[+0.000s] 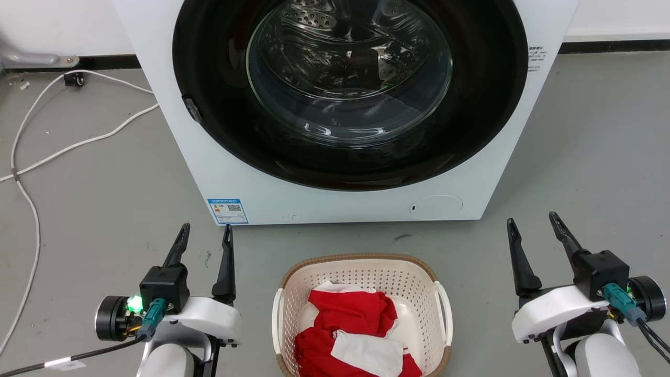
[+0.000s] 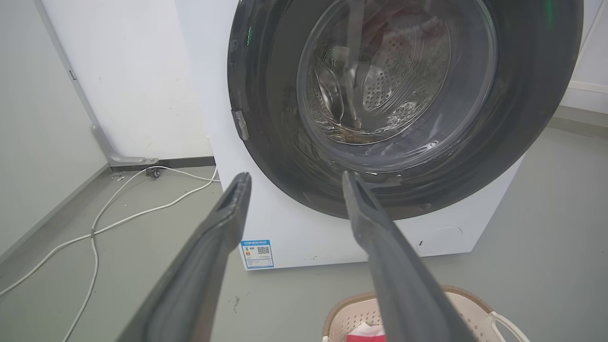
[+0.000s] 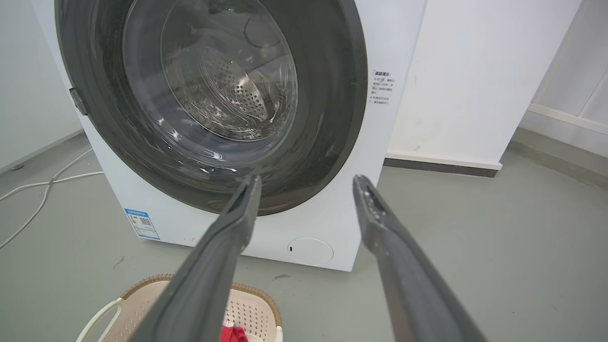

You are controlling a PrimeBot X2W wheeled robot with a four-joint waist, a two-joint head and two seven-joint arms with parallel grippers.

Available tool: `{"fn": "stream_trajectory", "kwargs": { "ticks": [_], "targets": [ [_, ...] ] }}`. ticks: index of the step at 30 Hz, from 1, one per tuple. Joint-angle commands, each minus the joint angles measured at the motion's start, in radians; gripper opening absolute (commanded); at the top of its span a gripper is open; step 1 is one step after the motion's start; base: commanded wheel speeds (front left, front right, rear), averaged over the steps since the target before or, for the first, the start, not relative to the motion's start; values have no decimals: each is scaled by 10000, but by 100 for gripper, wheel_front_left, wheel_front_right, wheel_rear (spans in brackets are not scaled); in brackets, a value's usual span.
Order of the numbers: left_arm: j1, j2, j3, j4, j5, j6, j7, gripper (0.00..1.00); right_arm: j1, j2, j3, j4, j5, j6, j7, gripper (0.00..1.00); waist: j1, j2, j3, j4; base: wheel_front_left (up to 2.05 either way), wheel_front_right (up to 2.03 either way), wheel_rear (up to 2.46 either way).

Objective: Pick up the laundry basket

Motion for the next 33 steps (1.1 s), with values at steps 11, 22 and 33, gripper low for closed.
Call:
{"fn": "stream_trajectory", "kwargs": {
  "ticks": [11,22,33],
  "targets": [
    [82,-115,168,-34,19,-78,-40,100,61,21,-55,-54,237,-3,22,100,0,0,45,-20,0,0,0],
    [-513,-177,166,259,117,-57,-40,100,-430,22,-96,220,500,-3,262,100,0,0,865,-20,0,0,0],
    [-1838,-216,131,1646,30,-64,-40,100,-1694,20,122,1419,656,-3,644,100,0,0,2576,-85,0,0,0]
  ]
}}
